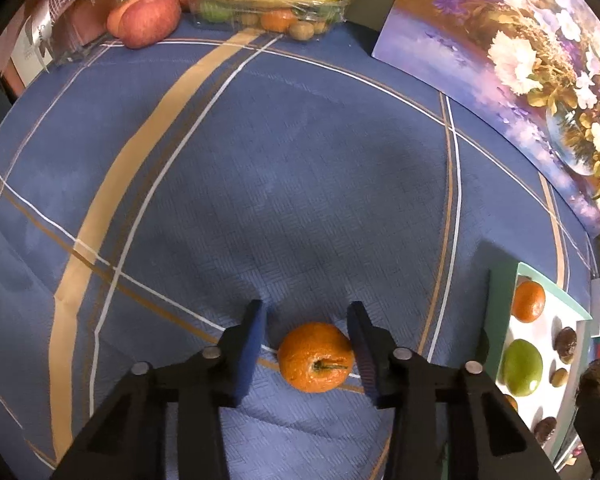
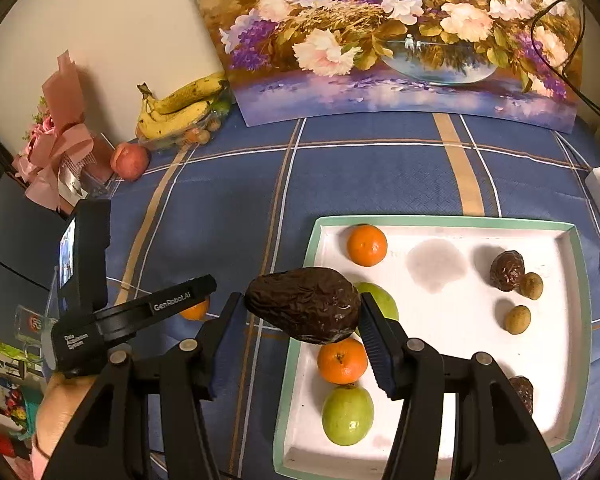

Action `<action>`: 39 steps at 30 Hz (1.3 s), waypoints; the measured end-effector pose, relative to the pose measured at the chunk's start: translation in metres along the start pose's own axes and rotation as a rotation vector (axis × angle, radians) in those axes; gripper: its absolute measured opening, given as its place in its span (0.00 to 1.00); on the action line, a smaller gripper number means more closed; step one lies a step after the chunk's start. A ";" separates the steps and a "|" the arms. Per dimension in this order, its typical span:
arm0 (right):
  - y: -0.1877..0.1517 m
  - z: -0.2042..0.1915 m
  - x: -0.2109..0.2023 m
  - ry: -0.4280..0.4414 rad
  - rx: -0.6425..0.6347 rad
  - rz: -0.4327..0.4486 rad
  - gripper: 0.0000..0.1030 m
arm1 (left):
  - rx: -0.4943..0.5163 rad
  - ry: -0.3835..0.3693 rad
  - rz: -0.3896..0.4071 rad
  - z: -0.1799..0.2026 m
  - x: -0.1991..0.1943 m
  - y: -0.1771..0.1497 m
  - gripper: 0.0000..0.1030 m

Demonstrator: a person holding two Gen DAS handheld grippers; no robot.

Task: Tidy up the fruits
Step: 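Carry the orange and dark brown fruit over the tray with both grippers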

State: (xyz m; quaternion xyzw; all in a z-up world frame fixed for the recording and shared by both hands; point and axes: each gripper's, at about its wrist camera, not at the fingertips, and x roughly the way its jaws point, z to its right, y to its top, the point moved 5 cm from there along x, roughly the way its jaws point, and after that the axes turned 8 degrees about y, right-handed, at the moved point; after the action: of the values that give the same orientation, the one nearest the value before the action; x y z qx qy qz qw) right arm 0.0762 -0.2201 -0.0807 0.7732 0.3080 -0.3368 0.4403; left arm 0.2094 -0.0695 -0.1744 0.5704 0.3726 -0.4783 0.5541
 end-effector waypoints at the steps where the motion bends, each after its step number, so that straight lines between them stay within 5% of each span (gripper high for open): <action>1: 0.000 0.000 0.000 0.002 0.001 0.001 0.56 | 0.002 -0.002 0.000 0.001 0.000 0.000 0.39; 4: 0.001 0.000 -0.002 0.006 0.000 0.004 0.56 | 0.017 0.004 0.007 0.005 -0.001 0.000 0.32; 27: 0.000 0.016 -0.007 0.026 0.050 -0.009 0.56 | -0.072 -0.094 0.001 -0.015 -0.035 -0.009 0.31; 39: -0.006 0.055 -0.016 -0.011 0.138 0.000 0.56 | 0.013 -0.163 0.054 0.026 -0.072 -0.009 0.31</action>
State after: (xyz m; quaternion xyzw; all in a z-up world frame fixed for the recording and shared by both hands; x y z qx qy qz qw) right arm 0.0485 -0.2693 -0.0915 0.7997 0.2816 -0.3617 0.3878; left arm 0.1782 -0.0868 -0.1058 0.5431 0.3074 -0.5105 0.5916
